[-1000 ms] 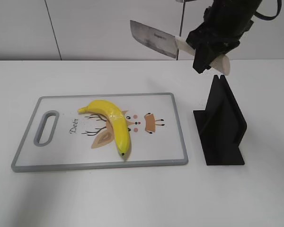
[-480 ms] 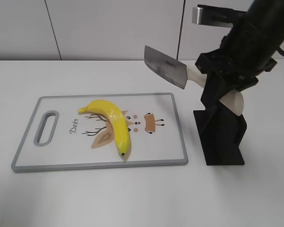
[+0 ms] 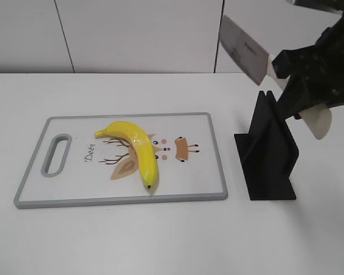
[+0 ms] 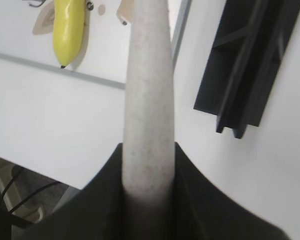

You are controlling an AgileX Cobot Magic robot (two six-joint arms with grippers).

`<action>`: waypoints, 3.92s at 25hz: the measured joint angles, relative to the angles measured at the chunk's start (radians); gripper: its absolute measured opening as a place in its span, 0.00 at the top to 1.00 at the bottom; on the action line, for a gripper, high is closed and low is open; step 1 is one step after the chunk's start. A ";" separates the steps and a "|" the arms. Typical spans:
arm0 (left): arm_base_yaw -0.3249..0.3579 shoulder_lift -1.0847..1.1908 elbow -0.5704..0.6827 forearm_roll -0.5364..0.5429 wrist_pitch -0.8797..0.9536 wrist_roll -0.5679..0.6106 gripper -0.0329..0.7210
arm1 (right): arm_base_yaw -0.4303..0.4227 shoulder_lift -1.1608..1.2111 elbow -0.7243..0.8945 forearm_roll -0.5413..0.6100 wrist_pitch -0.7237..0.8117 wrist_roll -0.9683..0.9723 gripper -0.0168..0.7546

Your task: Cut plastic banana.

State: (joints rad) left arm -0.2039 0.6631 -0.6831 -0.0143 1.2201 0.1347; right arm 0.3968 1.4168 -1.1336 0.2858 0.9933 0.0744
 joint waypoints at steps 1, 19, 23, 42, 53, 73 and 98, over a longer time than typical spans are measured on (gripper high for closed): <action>0.000 -0.054 0.023 0.000 0.002 0.000 0.23 | 0.000 -0.015 0.000 -0.025 0.000 0.029 0.76; 0.000 -0.668 0.154 -0.001 -0.127 0.000 0.23 | 0.000 -0.076 0.171 -0.138 -0.100 0.213 0.76; 0.000 -0.668 0.195 -0.001 -0.131 0.000 0.23 | 0.000 -0.076 0.178 -0.143 -0.109 0.216 0.76; 0.054 -0.668 0.195 -0.002 -0.132 0.000 0.25 | 0.000 -0.076 0.178 -0.201 -0.142 0.235 0.76; 0.168 -0.668 0.195 -0.002 -0.132 0.000 0.31 | 0.000 0.018 0.178 -0.202 -0.151 0.236 0.76; 0.168 -0.668 0.195 -0.003 -0.133 0.000 0.36 | 0.000 0.088 0.178 -0.204 -0.172 0.299 0.76; 0.168 -0.668 0.195 -0.003 -0.133 0.000 0.36 | 0.000 -0.016 0.178 -0.178 -0.099 0.198 0.20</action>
State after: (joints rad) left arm -0.0360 -0.0052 -0.4879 -0.0171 1.0876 0.1347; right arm 0.3968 1.4013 -0.9555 0.1080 0.8947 0.2723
